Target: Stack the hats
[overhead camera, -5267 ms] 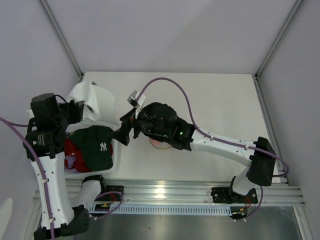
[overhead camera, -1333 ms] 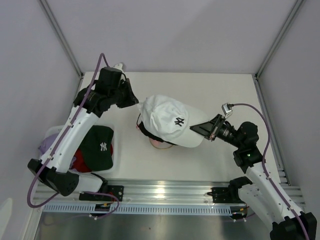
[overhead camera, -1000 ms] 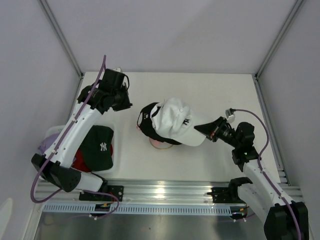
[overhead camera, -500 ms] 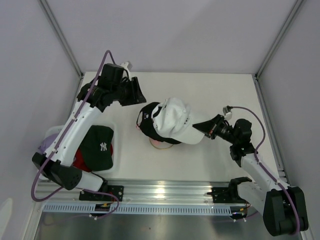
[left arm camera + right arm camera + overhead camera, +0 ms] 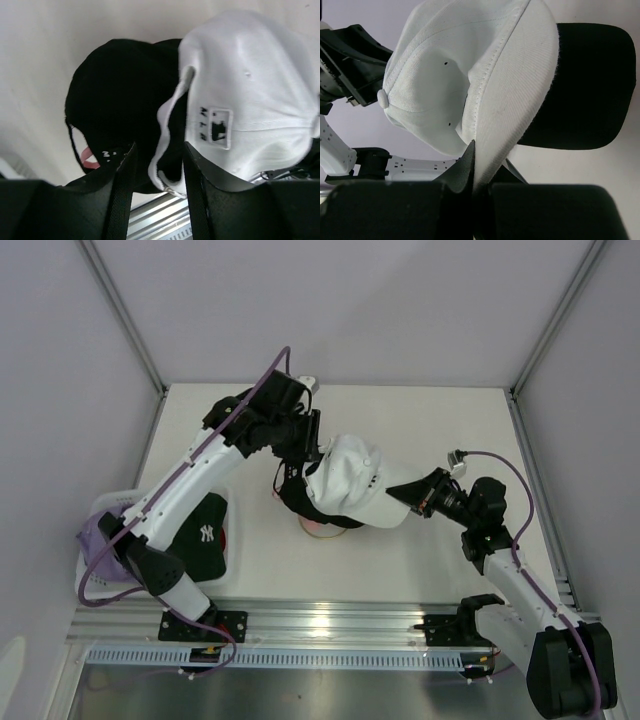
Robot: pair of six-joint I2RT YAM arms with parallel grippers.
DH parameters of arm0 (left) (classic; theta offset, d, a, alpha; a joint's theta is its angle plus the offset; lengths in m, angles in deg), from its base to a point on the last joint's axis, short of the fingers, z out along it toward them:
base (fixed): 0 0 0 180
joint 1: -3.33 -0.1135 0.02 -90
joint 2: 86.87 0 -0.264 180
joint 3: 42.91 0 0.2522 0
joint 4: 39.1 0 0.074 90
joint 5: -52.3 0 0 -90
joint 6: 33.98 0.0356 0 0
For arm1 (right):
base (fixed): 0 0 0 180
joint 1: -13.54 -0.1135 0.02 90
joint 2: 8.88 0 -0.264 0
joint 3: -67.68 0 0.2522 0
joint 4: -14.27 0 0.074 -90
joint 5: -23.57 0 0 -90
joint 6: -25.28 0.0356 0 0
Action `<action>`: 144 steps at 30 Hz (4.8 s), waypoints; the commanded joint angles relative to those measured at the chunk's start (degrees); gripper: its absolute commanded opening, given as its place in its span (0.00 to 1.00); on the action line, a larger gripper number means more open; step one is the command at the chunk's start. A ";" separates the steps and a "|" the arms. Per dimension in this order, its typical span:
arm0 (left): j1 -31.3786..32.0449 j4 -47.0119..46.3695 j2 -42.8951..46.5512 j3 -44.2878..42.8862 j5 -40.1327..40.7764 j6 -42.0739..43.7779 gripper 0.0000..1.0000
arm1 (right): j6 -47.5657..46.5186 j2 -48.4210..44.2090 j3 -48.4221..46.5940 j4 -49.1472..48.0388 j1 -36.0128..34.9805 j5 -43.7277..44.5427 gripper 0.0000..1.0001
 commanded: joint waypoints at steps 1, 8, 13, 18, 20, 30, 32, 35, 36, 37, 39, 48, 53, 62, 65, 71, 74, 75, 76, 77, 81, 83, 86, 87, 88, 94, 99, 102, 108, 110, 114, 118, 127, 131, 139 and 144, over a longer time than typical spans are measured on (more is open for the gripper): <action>0.36 4.11 -0.01 -0.92 6.90 1.74 0.45 | -1.84 -1.05 -2.73 -0.53 0.38 1.23 0.00; 0.36 5.79 -1.33 -0.57 11.39 1.12 0.19 | -1.66 -0.96 -2.99 -0.71 0.38 1.06 0.00; 0.45 3.86 -1.24 -0.13 7.52 1.30 0.14 | -1.75 -1.22 -3.34 -0.27 0.38 1.15 0.00; 0.98 2.81 -1.59 1.54 4.71 1.56 0.22 | -2.01 -1.23 -3.43 0.08 0.29 1.06 0.00; 1.24 2.54 -1.59 1.98 4.53 1.65 0.25 | -2.10 -1.23 -3.52 0.00 0.46 1.06 0.00; 1.51 4.73 -2.82 -0.73 10.06 0.69 0.01 | -2.45 -1.58 -4.57 1.40 0.29 0.80 0.00; 1.60 5.00 -1.59 -1.79 11.21 0.33 0.01 | -2.63 -2.01 -5.01 1.93 0.38 0.53 0.00; 1.42 6.83 -0.37 -6.08 13.22 -0.54 0.01 | -2.63 -2.45 -6.06 3.07 0.38 0.36 0.00; 1.42 7.71 -0.27 -7.15 13.93 -1.24 0.01 | -2.72 -2.63 -6.41 3.51 0.29 0.27 0.00; 1.42 8.68 -0.27 -8.12 14.80 -1.77 0.01 | -2.54 -2.72 -6.85 3.60 0.38 0.18 0.00; 1.42 11.40 -0.36 -11.45 16.83 -2.74 0.01 | -1.93 -2.98 -7.12 3.34 0.38 0.09 0.00; 1.16 18.00 -0.80 -10.24 22.80 -6.69 0.01 | 0.71 -2.73 -4.94 3.78 0.03 2.38 0.00; -0.07 18.44 4.03 -5.85 23.16 -7.05 0.01 | 5.89 0.09 -0.88 -4.48 -0.94 2.90 0.00; -5.60 16.43 8.16 4.59 22.55 -6.87 0.01 | 1.16 5.97 -2.90 -2.82 -3.05 4.75 0.00; -7.10 13.53 8.16 10.39 21.67 -6.79 0.01 | -0.78 8.52 -2.64 -2.82 -3.31 5.19 0.00; -9.74 6.85 6.67 15.69 19.91 -6.52 0.01 | -8.16 16.34 -2.02 -2.73 -3.40 7.03 0.00; -10.79 5.79 4.92 15.52 20.09 -5.91 0.01 | -8.69 22.66 -2.73 -5.26 -3.49 6.77 0.00; -11.15 5.44 4.48 15.52 19.65 -5.73 0.01 | -8.61 25.90 -3.34 -5.63 -3.49 6.42 0.00; -11.41 5.26 3.52 15.87 19.47 -5.56 0.01 | -8.69 27.59 -3.69 -6.24 -3.66 6.07 0.00; -11.93 4.91 3.07 16.22 19.47 -5.47 0.01 | -8.69 29.08 -4.13 -6.85 -3.67 5.63 0.00; -12.12 2.81 1.40 19.47 18.33 -5.38 0.01 | -10.71 34.54 -5.89 -5.81 -3.75 4.05 0.00; -12.12 1.67 0.70 22.45 17.28 -5.56 0.01 | -12.11 35.60 -6.77 -3.80 -3.75 4.05 0.00; -12.12 0.43 0.61 26.14 16.22 -6.17 0.01 | -15.71 34.64 -8.17 0.59 -3.84 4.83 0.00; -12.12 -0.36 0.61 26.93 15.96 -6.17 0.01 | -17.90 34.37 -8.52 1.74 -3.75 5.53 0.00; -12.12 -0.62 0.52 28.42 15.70 -6.35 0.01 | -19.05 34.20 -8.88 3.75 -3.84 5.71 0.00; -12.12 -0.89 0.87 26.77 14.82 -5.65 0.01 | -21.70 35.69 -11.86 7.29 -3.49 4.31 0.06; -12.12 0.86 2.45 23.44 14.64 -4.68 0.01 | -24.94 32.80 -15.28 14.13 -2.96 6.76 0.68; -12.12 1.92 3.94 21.94 13.59 -4.33 0.03 | -28.46 28.24 -17.83 20.99 -1.82 8.97 1.00; -12.12 3.68 8.07 20.00 11.13 -4.06 0.41 | -32.68 20.23 -23.11 31.01 0.73 10.99 1.00; -12.12 4.81 9.91 19.12 11.12 -4.06 0.66 | -33.39 17.33 -26.36 33.56 0.73 11.08 1.00; -12.82 7.45 14.22 16.05 13.75 -5.29 0.97 | -34.09 13.28 -31.81 36.11 0.55 10.81 0.99; -19.47 9.30 20.10 16.04 16.31 -8.01 0.99 | -34.88 10.73 -36.56 39.45 0.03 9.94 1.00; -48.22 11.24 37.85 33.52 21.67 -12.06 1.00 | -36.47 8.09 -42.80 42.36 -10.06 15.63 1.00; -54.39 5.20 42.61 43.62 17.11 -5.75 1.00 | -37.17 10.37 -43.51 41.66 -15.00 16.70 1.00; -40.70 0.86 36.84 38.57 15.32 2.44 0.97 | -37.34 15.03 -44.65 39.55 -16.85 15.30 1.00; -31.98 4.99 23.21 35.47 23.68 3.15 0.96 | -37.70 15.65 -45.18 39.28 -16.85 16.52 0.99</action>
